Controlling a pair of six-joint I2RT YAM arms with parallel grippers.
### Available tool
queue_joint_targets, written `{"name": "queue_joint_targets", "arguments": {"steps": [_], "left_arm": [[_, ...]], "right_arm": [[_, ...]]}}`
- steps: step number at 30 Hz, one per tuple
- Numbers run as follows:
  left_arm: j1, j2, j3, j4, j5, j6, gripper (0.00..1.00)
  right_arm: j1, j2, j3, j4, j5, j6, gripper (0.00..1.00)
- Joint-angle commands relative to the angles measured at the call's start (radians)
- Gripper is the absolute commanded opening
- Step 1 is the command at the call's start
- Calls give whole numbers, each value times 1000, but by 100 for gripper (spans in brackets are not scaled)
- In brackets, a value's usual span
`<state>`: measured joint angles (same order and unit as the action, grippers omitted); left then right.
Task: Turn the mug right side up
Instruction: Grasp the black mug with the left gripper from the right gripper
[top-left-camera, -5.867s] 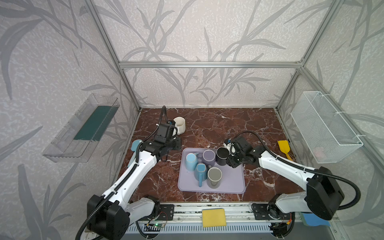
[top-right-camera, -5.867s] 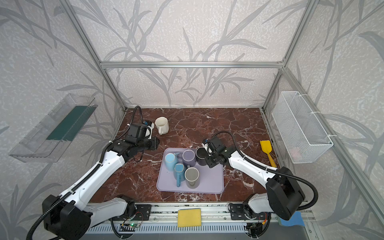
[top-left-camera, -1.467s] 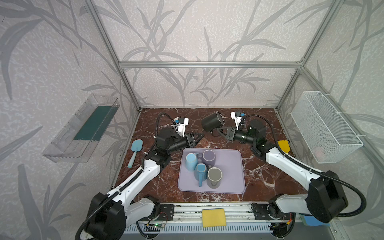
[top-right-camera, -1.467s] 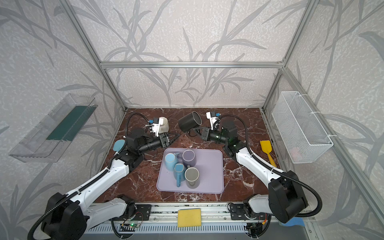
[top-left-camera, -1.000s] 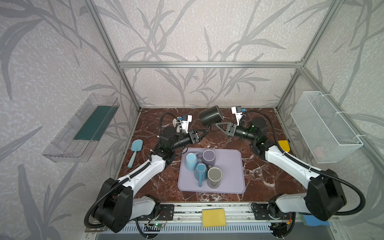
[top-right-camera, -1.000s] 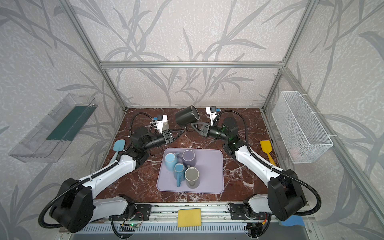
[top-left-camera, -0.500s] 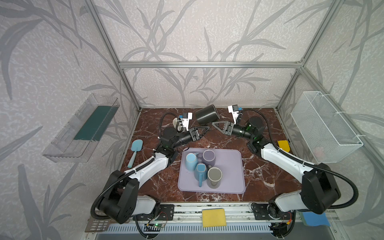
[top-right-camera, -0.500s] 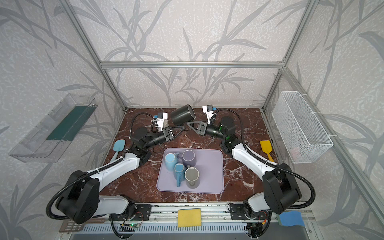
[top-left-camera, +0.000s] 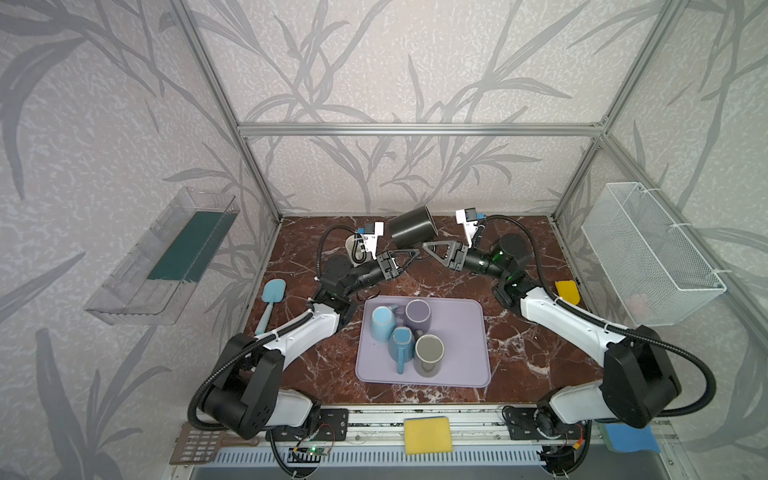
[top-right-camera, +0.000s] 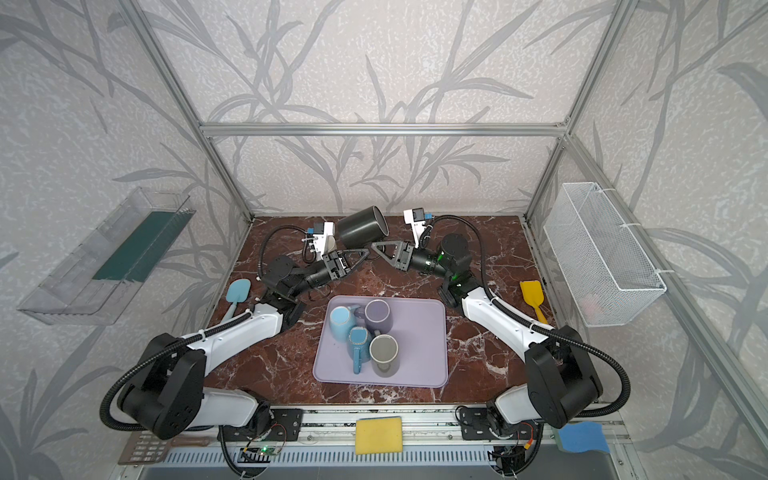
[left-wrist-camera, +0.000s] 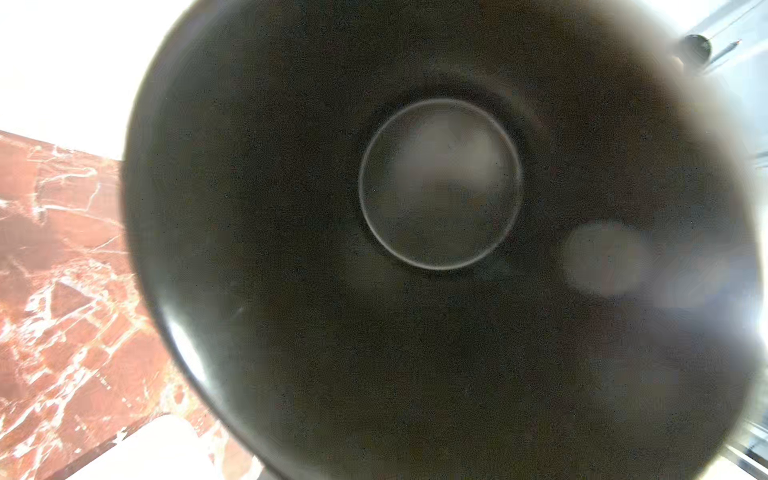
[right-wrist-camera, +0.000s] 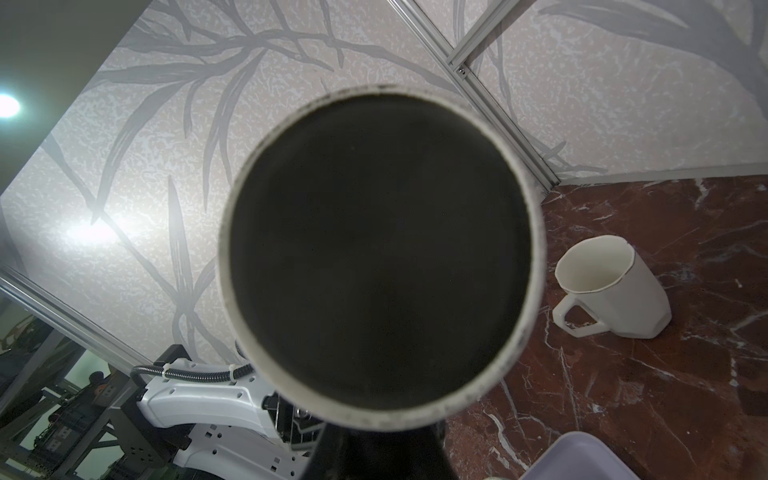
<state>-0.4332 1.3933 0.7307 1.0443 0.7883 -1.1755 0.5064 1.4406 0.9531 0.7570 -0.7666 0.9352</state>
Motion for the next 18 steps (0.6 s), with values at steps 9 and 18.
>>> {"name": "queue_joint_targets", "arguments": {"steps": [9,18], "left_arm": [[-4,9,18,158,-1,-59,29],[2,-21,7,125,-15,-40,16]], "right_arm": [[71,-23,-25,151,82,-25,0],[99,-52,-67,143,128,-55,0]]}}
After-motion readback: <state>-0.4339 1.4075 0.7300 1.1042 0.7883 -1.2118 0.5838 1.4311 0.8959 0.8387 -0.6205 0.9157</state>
